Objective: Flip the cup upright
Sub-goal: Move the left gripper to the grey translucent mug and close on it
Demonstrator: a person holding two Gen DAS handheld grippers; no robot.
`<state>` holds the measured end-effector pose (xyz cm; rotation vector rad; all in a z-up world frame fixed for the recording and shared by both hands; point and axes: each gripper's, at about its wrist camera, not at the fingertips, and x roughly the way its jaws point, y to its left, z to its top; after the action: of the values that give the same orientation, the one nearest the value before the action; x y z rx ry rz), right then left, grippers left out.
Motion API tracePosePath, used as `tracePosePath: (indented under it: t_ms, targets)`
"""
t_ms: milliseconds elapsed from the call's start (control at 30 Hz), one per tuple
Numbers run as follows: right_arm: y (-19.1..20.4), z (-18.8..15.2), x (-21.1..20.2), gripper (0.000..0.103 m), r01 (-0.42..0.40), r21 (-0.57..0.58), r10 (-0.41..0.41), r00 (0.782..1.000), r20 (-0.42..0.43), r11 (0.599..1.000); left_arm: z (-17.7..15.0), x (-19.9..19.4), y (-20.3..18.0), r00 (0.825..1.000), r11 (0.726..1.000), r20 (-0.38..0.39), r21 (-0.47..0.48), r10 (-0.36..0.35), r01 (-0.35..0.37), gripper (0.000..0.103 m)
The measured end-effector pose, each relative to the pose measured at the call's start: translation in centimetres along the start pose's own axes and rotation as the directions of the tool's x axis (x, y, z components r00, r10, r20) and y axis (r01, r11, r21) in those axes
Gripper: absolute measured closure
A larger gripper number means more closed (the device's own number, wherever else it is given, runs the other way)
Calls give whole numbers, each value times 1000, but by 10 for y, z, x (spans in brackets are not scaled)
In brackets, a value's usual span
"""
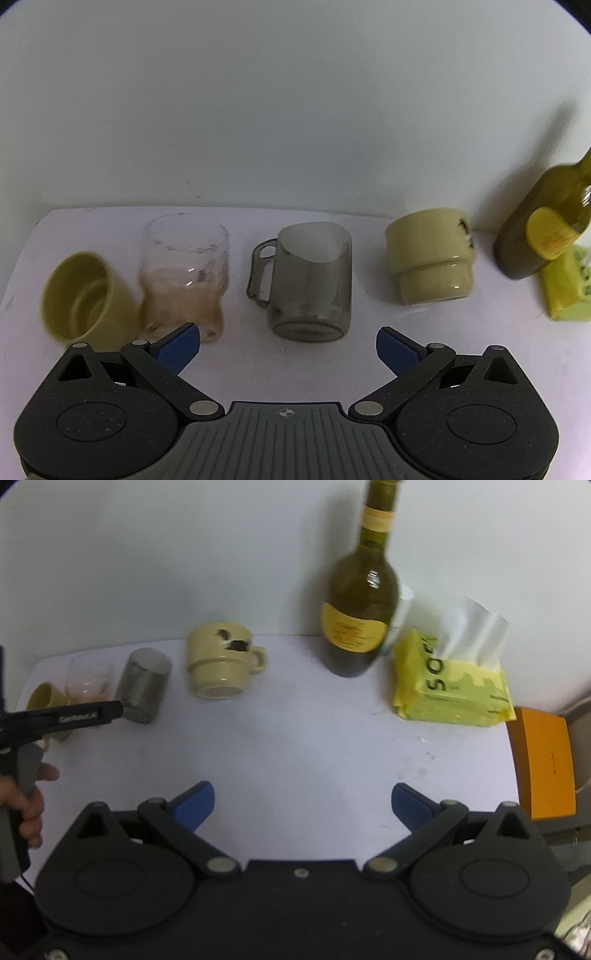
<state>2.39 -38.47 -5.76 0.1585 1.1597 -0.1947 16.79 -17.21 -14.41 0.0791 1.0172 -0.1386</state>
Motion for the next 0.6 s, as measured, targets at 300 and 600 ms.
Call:
tracePosePath:
  t_ms: [300, 600]
  targets:
    - [-19, -3, 5, 0, 29, 39, -28, 999, -19, 999, 18, 41, -14, 1000, 998, -9, 56, 13, -12, 11]
    - [-10, -2, 0, 0, 24, 28, -23, 1000, -19, 999, 3, 52, -14, 999, 997, -46, 76, 13, -10, 39]
